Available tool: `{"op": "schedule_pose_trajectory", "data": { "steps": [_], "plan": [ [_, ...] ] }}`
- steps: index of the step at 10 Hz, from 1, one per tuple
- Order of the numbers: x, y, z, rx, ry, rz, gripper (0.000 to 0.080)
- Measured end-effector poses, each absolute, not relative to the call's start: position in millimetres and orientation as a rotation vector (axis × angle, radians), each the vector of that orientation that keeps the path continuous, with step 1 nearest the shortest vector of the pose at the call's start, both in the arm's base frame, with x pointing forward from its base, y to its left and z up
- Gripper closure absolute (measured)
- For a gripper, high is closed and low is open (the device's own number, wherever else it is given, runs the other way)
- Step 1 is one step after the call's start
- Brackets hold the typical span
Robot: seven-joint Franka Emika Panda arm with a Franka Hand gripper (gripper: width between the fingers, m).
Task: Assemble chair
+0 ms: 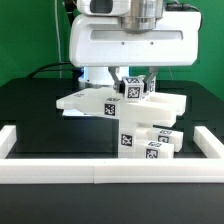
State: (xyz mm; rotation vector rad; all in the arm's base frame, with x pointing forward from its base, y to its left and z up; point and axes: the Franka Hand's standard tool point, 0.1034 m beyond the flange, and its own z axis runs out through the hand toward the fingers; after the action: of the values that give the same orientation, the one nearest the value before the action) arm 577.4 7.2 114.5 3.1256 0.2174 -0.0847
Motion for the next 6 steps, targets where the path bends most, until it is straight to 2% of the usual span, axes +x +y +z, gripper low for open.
{"op": "schedule_pose_trajectory", "data": {
  "steps": [3, 6],
  "plan": [
    [577.4, 6.9, 114.4, 3.128, 0.142, -0.085, 0.0529],
    [577.4, 7.0, 114.3, 3.119, -0.202, -0.082, 0.0528]
  ]
}}
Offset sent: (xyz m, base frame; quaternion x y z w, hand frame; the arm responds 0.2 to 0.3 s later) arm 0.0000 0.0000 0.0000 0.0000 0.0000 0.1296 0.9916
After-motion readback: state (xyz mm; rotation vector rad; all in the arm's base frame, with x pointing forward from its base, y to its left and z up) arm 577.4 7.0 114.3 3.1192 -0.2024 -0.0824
